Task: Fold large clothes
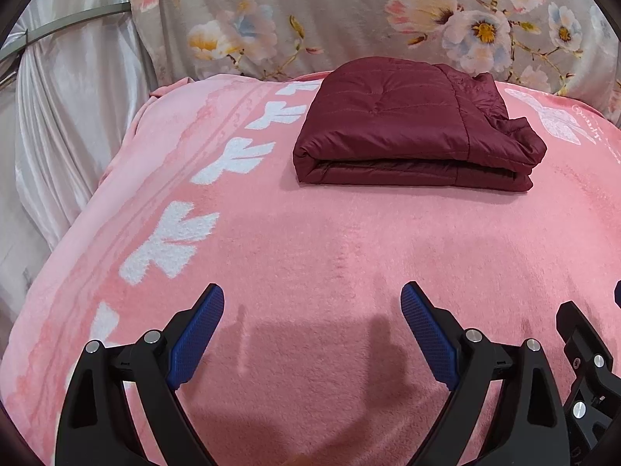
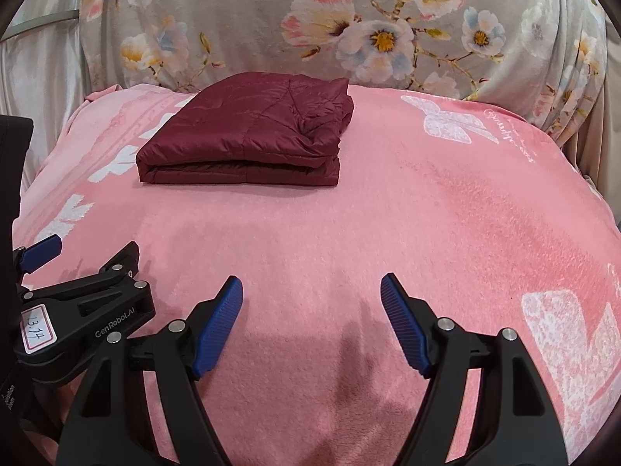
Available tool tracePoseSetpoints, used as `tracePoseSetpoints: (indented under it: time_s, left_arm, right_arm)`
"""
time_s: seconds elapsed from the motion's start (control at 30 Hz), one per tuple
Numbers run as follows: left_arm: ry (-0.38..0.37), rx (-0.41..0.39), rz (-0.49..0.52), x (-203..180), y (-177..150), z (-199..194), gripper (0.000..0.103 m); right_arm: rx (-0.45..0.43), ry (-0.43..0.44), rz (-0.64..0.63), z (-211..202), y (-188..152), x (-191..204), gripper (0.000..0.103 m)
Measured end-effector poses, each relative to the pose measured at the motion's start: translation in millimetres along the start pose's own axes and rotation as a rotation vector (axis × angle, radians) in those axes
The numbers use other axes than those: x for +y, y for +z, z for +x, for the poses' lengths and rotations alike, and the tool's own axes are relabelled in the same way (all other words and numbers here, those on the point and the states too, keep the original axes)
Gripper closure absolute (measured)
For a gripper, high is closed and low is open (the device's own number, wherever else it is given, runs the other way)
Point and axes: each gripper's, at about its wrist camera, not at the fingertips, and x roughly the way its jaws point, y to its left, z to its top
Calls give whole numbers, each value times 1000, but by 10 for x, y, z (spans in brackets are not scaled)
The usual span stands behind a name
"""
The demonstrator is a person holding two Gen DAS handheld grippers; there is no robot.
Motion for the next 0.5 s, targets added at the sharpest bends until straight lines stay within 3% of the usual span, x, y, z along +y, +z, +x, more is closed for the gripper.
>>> tracePoseSetpoints:
  time_s: [0.5]
  left_arm:
    - [4, -1, 2, -24, -5, -7, 12]
  right_arm:
    - [-5, -15, -19, -12, -13, 29, 32]
